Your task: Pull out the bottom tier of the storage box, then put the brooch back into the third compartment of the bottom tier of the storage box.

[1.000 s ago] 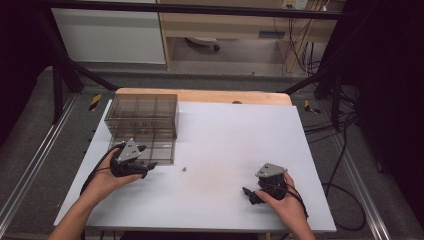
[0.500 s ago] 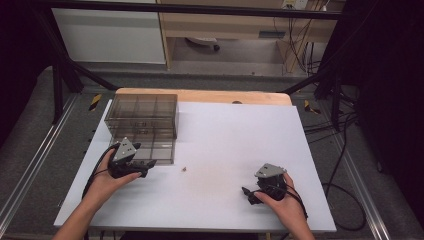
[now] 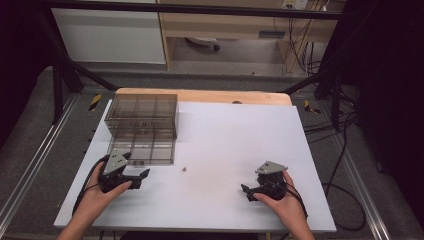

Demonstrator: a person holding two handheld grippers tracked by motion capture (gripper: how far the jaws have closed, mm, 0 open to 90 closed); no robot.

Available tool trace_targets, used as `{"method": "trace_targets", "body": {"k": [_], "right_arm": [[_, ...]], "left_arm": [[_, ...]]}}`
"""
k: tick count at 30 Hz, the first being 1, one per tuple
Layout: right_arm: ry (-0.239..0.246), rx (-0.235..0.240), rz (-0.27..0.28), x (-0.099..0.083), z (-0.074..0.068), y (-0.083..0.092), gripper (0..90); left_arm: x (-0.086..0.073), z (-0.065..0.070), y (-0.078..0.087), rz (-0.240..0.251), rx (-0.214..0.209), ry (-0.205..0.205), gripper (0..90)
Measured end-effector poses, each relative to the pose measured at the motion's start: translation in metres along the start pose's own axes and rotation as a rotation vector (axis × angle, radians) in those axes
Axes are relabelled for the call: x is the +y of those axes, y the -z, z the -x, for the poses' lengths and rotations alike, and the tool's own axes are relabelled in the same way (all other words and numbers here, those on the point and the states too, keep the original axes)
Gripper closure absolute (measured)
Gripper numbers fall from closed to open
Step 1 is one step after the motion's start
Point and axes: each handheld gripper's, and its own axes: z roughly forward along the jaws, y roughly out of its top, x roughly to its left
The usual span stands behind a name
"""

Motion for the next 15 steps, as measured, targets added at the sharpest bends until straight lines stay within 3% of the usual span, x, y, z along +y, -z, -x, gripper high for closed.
{"method": "trace_targets", "body": {"k": [5, 10, 15], "right_arm": [[-0.009, 0.000, -0.010, 0.002, 0.000, 0.001, 6.2], [-0.019, -0.009, -0.022, 0.004, -0.003, 0.001, 5.4], [-0.029, -0.030, -0.020, 0.007, -0.005, -0.001, 5.6]], "left_arm": [[-0.012, 0.003, 0.018, -0.004, 0.061, 0.078, 10.4], [-0.012, 0.000, 0.018, -0.006, 0.118, 0.085, 8.7], [-0.017, -0.008, 0.017, -0.019, 0.142, 0.114, 8.7]]}}
